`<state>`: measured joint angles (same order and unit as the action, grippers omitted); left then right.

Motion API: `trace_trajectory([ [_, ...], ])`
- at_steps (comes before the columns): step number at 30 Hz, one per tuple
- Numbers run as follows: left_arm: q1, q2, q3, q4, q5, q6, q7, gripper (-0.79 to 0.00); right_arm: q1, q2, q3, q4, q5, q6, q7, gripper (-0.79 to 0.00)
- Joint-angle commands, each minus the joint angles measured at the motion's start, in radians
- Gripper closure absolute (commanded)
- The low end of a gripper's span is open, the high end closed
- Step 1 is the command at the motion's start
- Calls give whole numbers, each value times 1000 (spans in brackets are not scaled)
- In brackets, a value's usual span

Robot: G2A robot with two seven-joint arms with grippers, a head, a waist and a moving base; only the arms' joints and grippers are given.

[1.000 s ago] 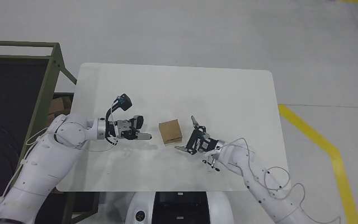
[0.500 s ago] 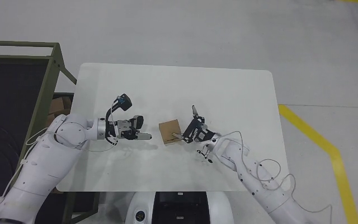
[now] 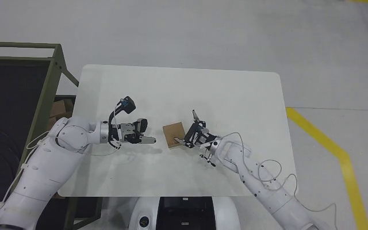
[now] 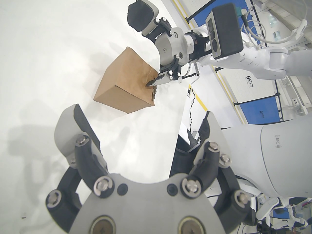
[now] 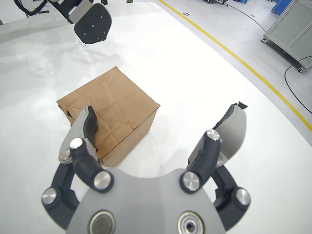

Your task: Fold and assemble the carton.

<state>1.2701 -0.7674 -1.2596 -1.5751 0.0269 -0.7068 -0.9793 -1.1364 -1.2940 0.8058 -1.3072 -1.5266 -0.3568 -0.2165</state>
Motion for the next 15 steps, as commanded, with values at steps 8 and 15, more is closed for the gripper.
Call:
trace_trajectory([
  [8, 0, 0, 0, 0, 0, 0, 0, -785, -25, 4, 25, -24, -8, 20, -49, -785],
  [15, 0, 0, 0, 0, 0, 0, 0, -785, -60, 14, 64, -66, -9, 22, -113, -785],
])
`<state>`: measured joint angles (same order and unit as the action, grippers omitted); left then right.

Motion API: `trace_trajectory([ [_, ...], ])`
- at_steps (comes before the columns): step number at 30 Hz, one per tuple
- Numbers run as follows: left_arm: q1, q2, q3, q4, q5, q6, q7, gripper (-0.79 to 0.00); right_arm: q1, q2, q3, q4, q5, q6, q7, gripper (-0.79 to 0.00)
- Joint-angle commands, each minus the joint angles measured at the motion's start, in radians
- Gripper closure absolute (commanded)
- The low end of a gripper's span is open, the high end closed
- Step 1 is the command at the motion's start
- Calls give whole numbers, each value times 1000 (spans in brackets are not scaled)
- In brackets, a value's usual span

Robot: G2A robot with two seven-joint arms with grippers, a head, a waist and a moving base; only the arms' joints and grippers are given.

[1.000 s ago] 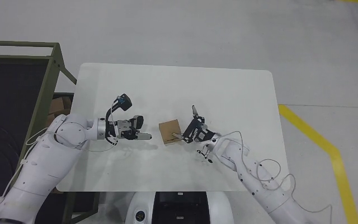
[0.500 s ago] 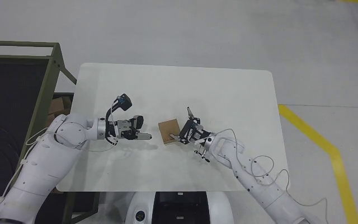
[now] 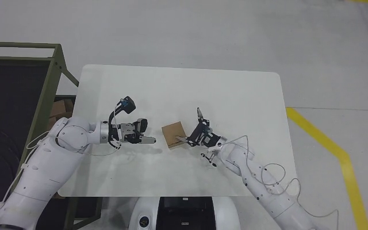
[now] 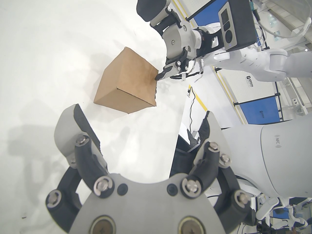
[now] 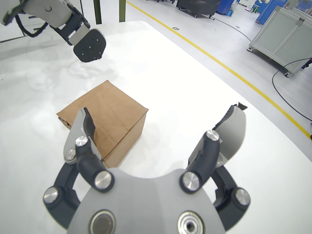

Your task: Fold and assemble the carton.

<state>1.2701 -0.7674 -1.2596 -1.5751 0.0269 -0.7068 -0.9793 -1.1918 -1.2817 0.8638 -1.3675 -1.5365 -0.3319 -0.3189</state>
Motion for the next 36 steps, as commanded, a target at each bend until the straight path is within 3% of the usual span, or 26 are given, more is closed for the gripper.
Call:
trace_trajectory([
  [1, 0, 0, 0, 0, 0, 0, 0, -785, -11, 4, 14, -12, 0, -3, -23, -785],
  [10, 1, 0, 0, -1, 2, 3, 5, -785, -93, 28, 110, -71, 4, 32, -108, -785],
  [15, 33, 0, -17, -43, 83, -21, 89, -785, -146, 42, 163, -110, 8, 43, -112, -785],
  [19, 73, 2, -55, -85, 222, 13, 188, -785, -185, 50, 213, -136, 38, 61, -107, -785],
  [27, 261, -1, -161, -229, 586, 204, 558, -785, -254, 67, 323, -171, 161, 31, -55, -785],
  [31, 353, -9, -187, -293, 731, 389, 699, -785, -273, 73, 374, -177, 242, 9, -14, -785],
  [36, 410, -26, -174, -324, 774, 551, 827, -785, -266, 80, 429, -173, 305, -49, 30, -785],
])
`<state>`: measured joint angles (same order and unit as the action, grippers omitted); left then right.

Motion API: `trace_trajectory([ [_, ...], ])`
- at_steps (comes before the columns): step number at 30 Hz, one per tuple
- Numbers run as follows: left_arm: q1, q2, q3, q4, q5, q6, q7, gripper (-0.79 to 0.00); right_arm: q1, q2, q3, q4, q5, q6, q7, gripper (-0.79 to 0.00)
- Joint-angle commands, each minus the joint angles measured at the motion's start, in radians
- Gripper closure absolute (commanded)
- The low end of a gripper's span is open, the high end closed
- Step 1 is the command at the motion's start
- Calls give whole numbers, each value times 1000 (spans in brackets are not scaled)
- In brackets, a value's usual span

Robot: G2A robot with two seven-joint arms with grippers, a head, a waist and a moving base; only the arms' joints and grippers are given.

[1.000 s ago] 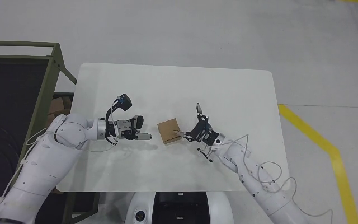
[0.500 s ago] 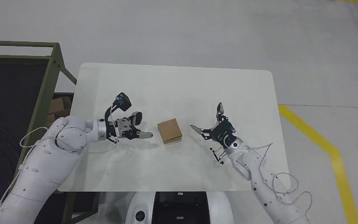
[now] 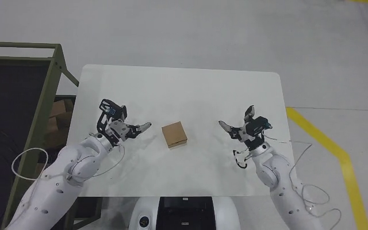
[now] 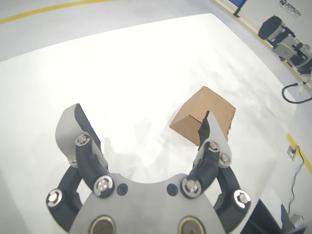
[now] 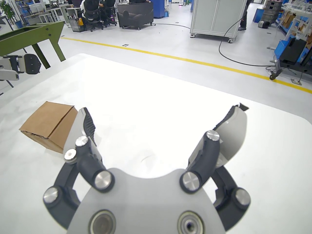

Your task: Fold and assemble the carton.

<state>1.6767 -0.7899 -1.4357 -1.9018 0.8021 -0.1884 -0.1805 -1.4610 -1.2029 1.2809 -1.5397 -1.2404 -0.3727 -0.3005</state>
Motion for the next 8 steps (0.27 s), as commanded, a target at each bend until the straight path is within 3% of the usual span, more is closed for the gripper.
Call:
trace_trajectory([
  [1, 5, -7, 5, 4, -4, 50, 46, -785, 8, 4, 22, -3, 19, -21, 27, -785],
  [8, 1, -13, 19, 5, -2, 84, 52, -784, 15, 6, 37, -7, 30, -39, 52, -784],
])
